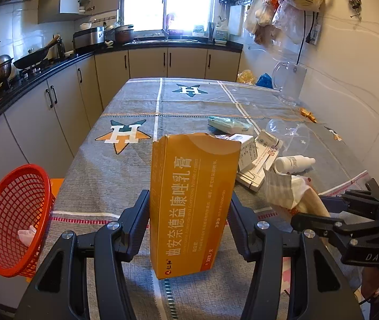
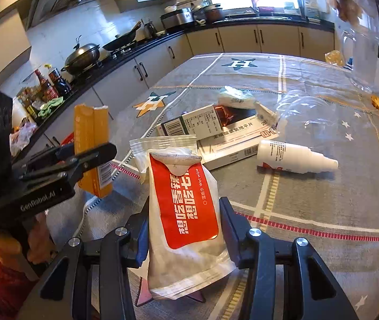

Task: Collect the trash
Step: 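Hold the orange box up with the left gripper while the right gripper grasps the white-red snack bag, then carry the orange box and snack bag over the red basket with both grippers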

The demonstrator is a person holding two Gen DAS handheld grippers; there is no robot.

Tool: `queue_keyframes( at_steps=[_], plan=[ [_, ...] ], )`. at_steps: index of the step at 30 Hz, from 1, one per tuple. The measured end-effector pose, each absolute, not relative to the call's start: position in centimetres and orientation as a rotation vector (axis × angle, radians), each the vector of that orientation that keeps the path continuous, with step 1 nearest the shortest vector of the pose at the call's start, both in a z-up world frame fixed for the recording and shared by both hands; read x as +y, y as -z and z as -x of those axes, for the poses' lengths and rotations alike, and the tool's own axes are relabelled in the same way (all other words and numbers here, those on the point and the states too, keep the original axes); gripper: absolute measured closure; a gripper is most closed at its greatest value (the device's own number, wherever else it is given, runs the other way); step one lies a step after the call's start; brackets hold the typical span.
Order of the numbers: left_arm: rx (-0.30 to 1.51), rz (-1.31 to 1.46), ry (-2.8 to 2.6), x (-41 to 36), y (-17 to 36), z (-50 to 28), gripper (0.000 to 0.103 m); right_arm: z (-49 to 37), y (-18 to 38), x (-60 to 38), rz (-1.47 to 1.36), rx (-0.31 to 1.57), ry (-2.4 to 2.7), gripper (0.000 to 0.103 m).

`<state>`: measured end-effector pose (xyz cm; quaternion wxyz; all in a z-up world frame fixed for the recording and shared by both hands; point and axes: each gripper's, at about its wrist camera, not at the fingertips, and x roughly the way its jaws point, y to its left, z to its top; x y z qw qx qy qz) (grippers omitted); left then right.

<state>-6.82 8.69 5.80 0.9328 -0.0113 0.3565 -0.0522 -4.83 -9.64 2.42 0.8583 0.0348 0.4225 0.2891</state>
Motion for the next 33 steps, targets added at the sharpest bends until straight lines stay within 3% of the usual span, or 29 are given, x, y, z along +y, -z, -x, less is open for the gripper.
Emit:
queue_keyframes(
  at_steps=[33],
  plan=[
    [0.671, 0.084, 0.073, 12.8, -7.1, 10.7, 0.049, 6.7, -5.1, -5.6, -0.044, 0.883, -0.602, 0.052]
  ],
)
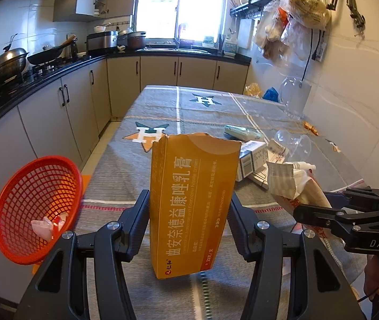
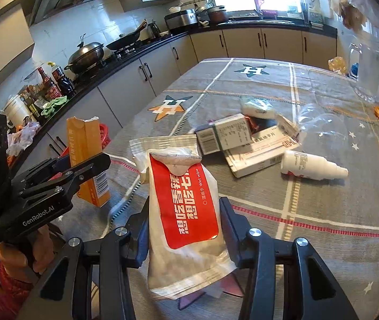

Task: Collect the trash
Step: 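Carry the orange box and snack bag over the red basket with both grippers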

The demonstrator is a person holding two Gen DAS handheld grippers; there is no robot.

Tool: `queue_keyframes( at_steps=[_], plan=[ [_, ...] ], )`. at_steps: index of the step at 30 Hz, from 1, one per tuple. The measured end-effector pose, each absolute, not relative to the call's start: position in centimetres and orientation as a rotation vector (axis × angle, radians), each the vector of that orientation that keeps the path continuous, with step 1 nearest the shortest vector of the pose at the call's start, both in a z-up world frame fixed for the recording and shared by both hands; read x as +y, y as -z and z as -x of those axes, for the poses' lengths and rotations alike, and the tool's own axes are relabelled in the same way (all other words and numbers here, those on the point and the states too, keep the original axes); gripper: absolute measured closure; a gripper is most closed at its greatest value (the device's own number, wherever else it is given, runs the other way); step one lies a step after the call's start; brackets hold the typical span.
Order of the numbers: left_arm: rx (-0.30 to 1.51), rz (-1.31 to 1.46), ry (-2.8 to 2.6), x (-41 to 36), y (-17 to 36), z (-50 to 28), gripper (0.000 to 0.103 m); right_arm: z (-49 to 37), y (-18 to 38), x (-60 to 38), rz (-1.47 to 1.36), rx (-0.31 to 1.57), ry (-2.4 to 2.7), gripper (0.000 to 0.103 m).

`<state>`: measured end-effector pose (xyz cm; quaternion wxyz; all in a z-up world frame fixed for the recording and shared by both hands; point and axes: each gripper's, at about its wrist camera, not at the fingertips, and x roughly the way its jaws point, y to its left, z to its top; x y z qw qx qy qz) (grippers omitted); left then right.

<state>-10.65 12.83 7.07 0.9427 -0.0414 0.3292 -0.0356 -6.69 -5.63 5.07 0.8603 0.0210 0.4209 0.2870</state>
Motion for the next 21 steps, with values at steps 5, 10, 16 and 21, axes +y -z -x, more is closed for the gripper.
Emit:
queue_keyframes(
  at_steps=[5, 10, 16, 21],
  plan=[
    [0.649, 0.110, 0.051, 14.7, -7.7, 11.4, 0.049, 7.0, -5.8, -4.0, -0.014, 0.880, -0.617, 0.052],
    [0.619, 0.141, 0.018, 17.2, -8.4, 12.1, 0.049, 7.0, -6.6, -2.1, 0.011, 0.880, -0.635, 0.052],
    [0.595, 0.176, -0.037, 20.4, -8.9, 12.9, 0.049, 7.0, -7.5, 0.9, 0.048, 0.878, -0.665, 0.052],
    [0.581, 0.202, -0.090, 23.1, -9.1, 13.5, 0.049, 7.1, -8.2, 3.7, 0.079, 0.872, -0.693, 0.052]
  ],
)
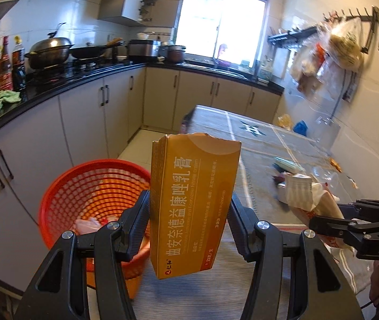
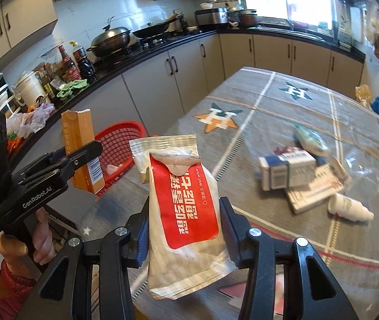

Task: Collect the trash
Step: 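Carry the orange box and snack bag over the red basket with both grippers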

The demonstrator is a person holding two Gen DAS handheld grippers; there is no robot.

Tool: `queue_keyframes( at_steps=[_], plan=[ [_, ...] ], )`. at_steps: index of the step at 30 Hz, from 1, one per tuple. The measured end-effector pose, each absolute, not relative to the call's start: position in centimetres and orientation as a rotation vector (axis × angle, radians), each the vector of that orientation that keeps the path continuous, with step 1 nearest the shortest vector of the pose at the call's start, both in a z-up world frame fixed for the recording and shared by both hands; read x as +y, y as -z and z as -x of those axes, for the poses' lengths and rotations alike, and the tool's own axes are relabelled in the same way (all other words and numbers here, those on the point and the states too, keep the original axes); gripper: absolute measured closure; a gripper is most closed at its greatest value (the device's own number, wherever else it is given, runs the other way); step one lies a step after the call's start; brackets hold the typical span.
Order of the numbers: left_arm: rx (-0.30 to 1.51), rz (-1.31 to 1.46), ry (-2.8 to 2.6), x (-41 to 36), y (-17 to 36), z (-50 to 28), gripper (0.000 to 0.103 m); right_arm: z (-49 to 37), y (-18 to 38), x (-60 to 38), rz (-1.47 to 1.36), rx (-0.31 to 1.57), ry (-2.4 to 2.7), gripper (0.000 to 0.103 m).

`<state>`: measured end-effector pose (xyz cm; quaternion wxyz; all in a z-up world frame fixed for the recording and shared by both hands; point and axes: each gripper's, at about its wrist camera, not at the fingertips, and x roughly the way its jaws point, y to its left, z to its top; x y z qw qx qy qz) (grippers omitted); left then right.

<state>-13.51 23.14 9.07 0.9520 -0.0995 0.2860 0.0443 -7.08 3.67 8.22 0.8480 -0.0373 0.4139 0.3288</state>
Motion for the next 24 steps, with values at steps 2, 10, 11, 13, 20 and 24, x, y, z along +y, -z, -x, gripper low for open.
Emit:
queue_keyframes(
  at_steps=[2, 10, 11, 13, 20, 24],
  plan=[
    [0.580, 0.212, -0.108, 24.2, -9.0, 13.8, 0.049, 7.0, -8.4, 4.7, 0.088, 0.874, -0.707, 0.052],
    [0.584, 0.245, -0.165, 27.9, -8.3, 14.0, 0.049, 6.4, -8.9, 9.2, 0.107, 0.897, -0.764, 0.052],
    [0.585, 0.251, -0.171, 28.4, -8.2, 14.0, 0.049, 6.5, -9.0, 9.8, 0.110, 0.898, -0.769, 0.052],
    [0.590, 0.263, -0.180, 29.3, -7.9, 13.9, 0.049, 6.4, -9.2, 10.9, 0.117, 0.896, -0.777, 0.052],
    [0.612, 0.303, -0.214, 31.9, -6.5, 13.5, 0.049, 5.7, -9.8, 14.6, 0.133, 0.904, -0.820, 0.052],
    [0.623, 0.321, -0.227, 33.1, -5.9, 13.6, 0.049, 5.0, -9.9, 16.3, 0.126, 0.912, -0.837, 0.052]
  ],
)
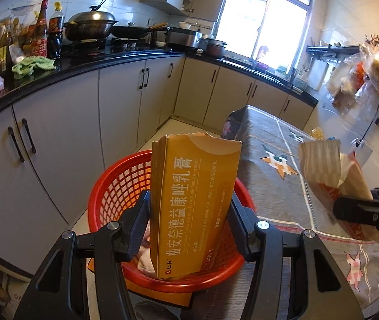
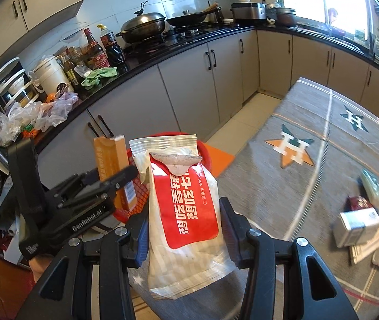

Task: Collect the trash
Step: 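Carry the orange box and snack bag over the red basket with both grippers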

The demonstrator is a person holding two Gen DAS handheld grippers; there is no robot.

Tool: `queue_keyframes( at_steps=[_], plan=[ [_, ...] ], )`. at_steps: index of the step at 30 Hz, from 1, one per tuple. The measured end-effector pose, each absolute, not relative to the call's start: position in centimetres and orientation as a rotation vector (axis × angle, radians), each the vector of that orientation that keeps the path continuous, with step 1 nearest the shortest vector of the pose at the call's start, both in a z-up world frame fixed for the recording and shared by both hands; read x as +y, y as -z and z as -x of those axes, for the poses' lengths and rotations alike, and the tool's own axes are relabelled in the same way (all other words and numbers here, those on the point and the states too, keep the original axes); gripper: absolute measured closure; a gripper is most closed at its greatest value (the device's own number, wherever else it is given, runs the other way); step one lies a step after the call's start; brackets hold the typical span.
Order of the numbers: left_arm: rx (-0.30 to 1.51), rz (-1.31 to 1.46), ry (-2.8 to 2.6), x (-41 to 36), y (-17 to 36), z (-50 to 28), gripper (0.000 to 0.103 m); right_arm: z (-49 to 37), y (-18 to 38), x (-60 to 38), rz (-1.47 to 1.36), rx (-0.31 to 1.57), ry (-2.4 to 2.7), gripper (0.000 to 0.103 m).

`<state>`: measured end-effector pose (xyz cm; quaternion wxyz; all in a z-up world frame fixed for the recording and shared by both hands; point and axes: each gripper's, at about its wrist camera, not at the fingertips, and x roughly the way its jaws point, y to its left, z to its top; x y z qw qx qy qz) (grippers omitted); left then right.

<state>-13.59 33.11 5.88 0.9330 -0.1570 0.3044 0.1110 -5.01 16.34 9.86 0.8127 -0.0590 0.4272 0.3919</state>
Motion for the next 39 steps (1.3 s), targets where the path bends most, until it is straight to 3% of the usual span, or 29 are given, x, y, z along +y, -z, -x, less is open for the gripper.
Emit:
queue_keyframes(
  at_steps=[39],
  plan=[
    [0.679, 0.345, -0.245, 35.5, -2.5, 12.3, 0.049, -1.6, -4.0, 23.2, -0.064, 1.077, -0.853, 0.052]
  ],
)
